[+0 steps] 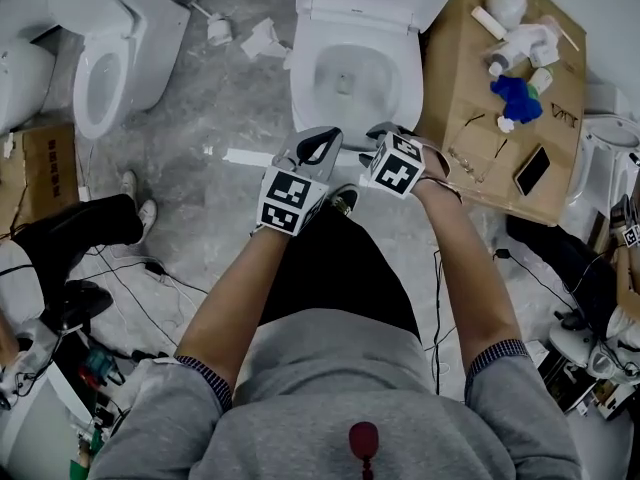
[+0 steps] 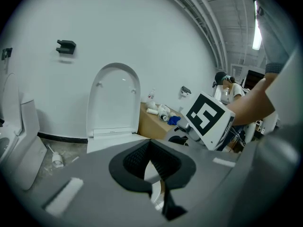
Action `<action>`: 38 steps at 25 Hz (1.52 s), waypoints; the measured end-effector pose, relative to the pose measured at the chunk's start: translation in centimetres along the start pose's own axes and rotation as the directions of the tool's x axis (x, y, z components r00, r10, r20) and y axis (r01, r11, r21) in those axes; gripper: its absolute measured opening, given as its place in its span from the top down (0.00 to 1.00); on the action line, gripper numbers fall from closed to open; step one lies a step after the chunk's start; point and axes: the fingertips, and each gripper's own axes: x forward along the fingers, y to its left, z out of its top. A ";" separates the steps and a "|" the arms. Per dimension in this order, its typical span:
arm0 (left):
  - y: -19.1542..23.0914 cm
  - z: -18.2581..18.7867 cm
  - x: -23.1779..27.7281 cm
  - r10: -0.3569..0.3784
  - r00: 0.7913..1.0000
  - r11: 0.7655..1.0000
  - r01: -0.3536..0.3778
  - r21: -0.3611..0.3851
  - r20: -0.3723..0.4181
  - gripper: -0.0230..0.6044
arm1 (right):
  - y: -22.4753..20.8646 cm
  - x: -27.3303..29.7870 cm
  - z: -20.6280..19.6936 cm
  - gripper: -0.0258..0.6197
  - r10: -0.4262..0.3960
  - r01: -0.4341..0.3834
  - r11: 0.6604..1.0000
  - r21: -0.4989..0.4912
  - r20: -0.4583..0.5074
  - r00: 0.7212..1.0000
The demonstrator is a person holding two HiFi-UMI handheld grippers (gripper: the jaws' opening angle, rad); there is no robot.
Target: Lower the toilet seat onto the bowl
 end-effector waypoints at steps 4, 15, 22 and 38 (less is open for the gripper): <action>0.4 -1.6 0.7 0.006 1.000 1.000 -0.006 -0.011 -0.010 0.95 | 1.0 1.6 -0.7 0.66 0.021 -0.021 1.000 0.005 -0.006 1.000; 0.6 -7.3 2.8 0.000 0.998 0.999 -0.003 -0.046 -0.070 0.95 | 2.9 6.4 -2.6 0.66 0.068 -0.068 0.998 0.010 -0.021 0.997; 1.4 -11.7 4.6 0.008 0.995 0.997 -0.016 -0.072 -0.100 0.95 | 3.9 9.8 -3.9 0.66 0.101 -0.100 0.995 0.027 -0.020 0.995; 4.3 -18.5 6.2 0.041 0.986 0.989 -0.063 -0.132 -0.164 0.95 | 4.8 17.7 -6.6 0.66 0.129 -0.125 0.988 0.087 -0.035 0.991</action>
